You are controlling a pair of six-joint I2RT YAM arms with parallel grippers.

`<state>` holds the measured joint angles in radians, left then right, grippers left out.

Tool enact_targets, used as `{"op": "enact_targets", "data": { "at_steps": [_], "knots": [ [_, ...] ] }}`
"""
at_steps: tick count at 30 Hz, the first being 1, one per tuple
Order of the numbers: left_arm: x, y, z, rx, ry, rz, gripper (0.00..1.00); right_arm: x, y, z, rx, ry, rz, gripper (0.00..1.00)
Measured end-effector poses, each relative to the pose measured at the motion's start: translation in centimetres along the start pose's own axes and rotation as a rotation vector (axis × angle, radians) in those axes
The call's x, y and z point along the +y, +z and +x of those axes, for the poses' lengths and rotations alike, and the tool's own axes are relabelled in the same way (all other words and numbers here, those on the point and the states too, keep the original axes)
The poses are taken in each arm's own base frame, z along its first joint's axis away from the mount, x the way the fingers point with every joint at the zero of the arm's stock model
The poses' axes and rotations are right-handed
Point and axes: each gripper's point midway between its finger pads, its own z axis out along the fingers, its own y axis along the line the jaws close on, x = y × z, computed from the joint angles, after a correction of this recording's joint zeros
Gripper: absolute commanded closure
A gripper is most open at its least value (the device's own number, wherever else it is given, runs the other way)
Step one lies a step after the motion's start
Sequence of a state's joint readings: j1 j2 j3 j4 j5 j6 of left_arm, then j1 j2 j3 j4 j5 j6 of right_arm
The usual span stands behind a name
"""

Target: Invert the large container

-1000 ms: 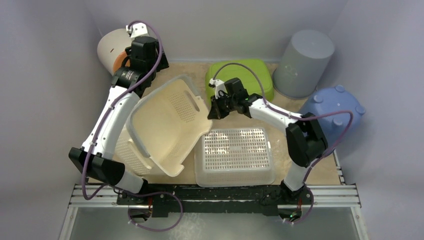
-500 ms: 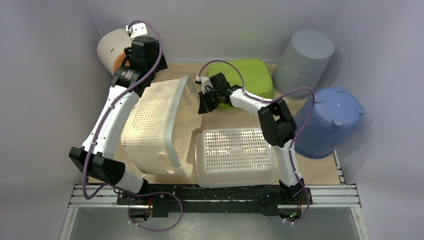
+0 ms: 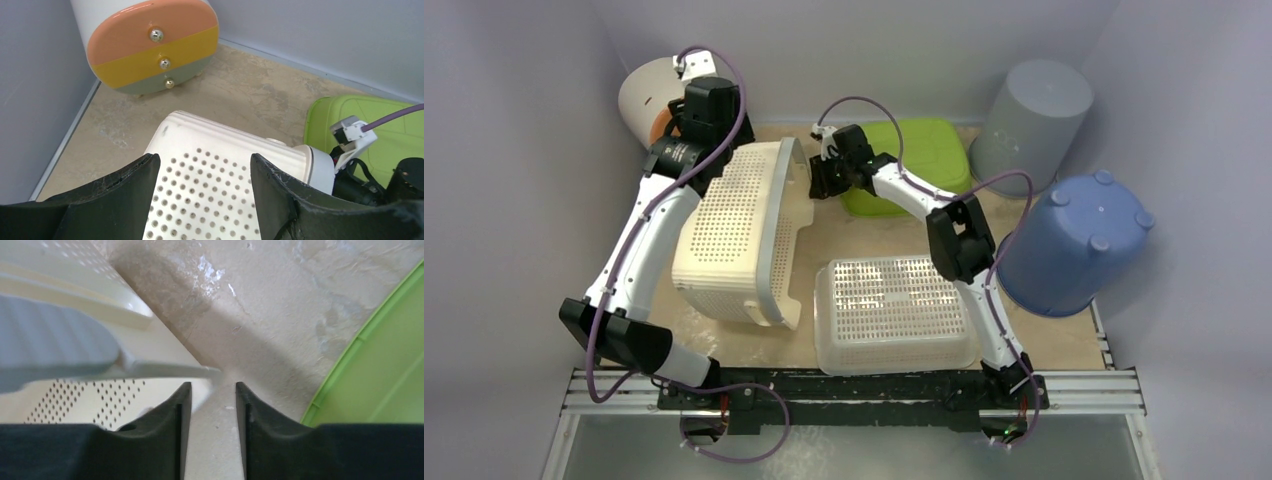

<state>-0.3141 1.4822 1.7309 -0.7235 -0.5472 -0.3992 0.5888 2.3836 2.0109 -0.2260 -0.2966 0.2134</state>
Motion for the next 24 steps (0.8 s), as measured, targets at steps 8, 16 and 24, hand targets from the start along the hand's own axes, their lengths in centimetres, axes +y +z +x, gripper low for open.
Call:
{"op": "enact_targets", "data": {
  "at_steps": [8, 16, 24],
  "knots": [
    [0.6, 0.5, 1.6, 0.03, 0.018, -0.019, 0.33, -0.4, -2.7, -2.2, -0.063, 0.04, 0.018, 0.38],
    [1.4, 1.1, 3.4, 0.065, 0.041, -0.049, 0.33, 2.5, -11.0, -8.3, -0.217, -0.004, 0.003, 0.37],
    [3.6, 1.2, 3.5, 0.057, 0.026, -0.103, 0.33, 7.7, -18.0, -12.0, -0.326, -0.085, -0.129, 0.31]
  ]
}}
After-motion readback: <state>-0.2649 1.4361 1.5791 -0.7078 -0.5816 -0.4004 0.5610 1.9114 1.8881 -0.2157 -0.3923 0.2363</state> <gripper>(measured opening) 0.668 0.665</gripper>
